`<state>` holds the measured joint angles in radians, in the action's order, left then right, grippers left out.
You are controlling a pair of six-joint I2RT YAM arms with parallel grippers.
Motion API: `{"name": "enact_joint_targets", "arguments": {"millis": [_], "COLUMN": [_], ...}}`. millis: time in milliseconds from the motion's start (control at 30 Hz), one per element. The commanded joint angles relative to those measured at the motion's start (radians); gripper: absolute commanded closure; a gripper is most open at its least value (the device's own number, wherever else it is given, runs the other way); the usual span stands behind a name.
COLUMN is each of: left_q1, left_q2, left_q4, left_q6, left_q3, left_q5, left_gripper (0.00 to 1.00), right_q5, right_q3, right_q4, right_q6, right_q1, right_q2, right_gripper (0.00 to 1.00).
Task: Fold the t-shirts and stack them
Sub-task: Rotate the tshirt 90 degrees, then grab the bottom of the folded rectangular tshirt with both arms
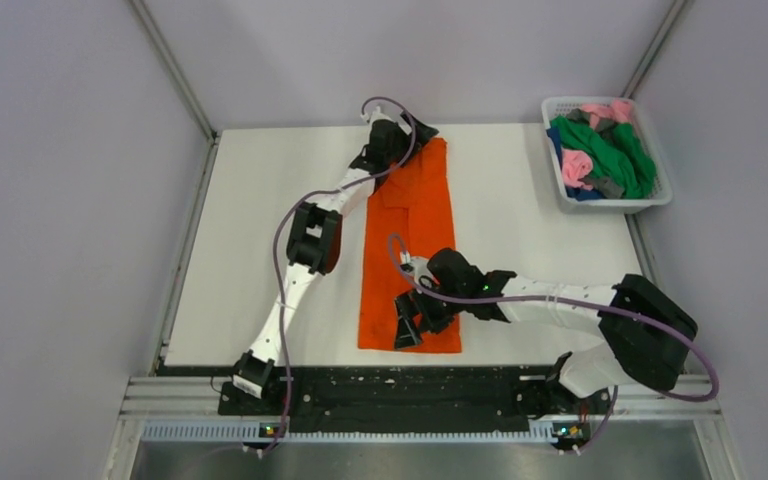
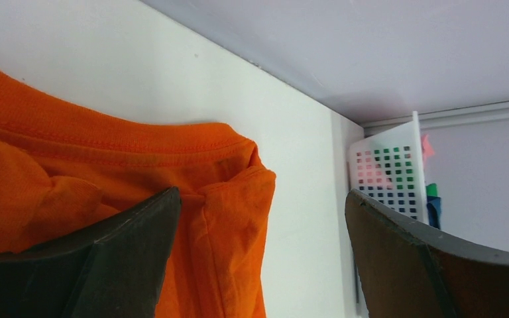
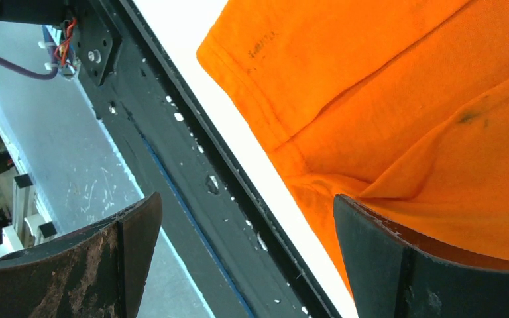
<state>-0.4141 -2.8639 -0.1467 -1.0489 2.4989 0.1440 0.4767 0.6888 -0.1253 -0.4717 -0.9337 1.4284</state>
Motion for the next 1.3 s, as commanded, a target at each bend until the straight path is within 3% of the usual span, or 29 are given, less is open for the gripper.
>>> {"name": "enact_joint_targets", "arguments": {"millis": [0,200,300,467,633,833,900,967,1100,1267], "left_q1": [0.076,0.118,0.125,0.108,0.056,-0.085,-0.156,-0.193,-0.231,-0.285], "left_q2": [0.120,0.296,0.425,0.786,1.175,1.520,1.590,1.641,1.753,1.820], "left_q4": [0.142,0.178,0.209,0.281,0.453,0.457,0.470,0.469,0.537,0.515], "left_q6": [0.127,0.205,0.231,0.336,0.451,0.321,0.255,0.224,0.144,0.072], "left_q3": [-0.021,-0.049,-0.118,-0.510,-1.028,-1.603,-1.723,-1.816,-1.939,-2.039], "left_q5": [-0.102,0.001,0.095,0.161,0.033,-0.031,-0.037,0.053,0.014,0.061], "left_gripper": [0.01,0.01,0.01,0.01,0.01,0.03,0.03,0.03,0.04,0.17], "right_q5": [0.001,-0.236,-0.321,-0.295,-0.304,-0.278,-0.272,-0.269,-0.244,-0.222], "right_q3": [0.033,-0.002,-0.054,-0.136,-0.192,-0.269,-0.295,-0.315,-0.358,-0.416], "right_q4": [-0.012,-0.118,-0.133,-0.180,-0.237,-0.231,-0.224,-0.219,-0.189,-0.141], "right_q6": [0.020,-0.071,-0.167,-0.268,-0.273,-0.315,-0.323,-0.332,-0.350,-0.369], "right_q1": [-0.009,-0.003,0.063,0.203,0.217,0.220,0.220,0.220,0.220,0.220], "right_q2": [-0.132,-0.347,-0.434,-0.499,-0.505,-0.524,-0.534,-0.543,-0.558,-0.550], "right_gripper": [0.01,0.01,0.01,0.02,0.11,0.17,0.21,0.26,0.37,0.48]}}
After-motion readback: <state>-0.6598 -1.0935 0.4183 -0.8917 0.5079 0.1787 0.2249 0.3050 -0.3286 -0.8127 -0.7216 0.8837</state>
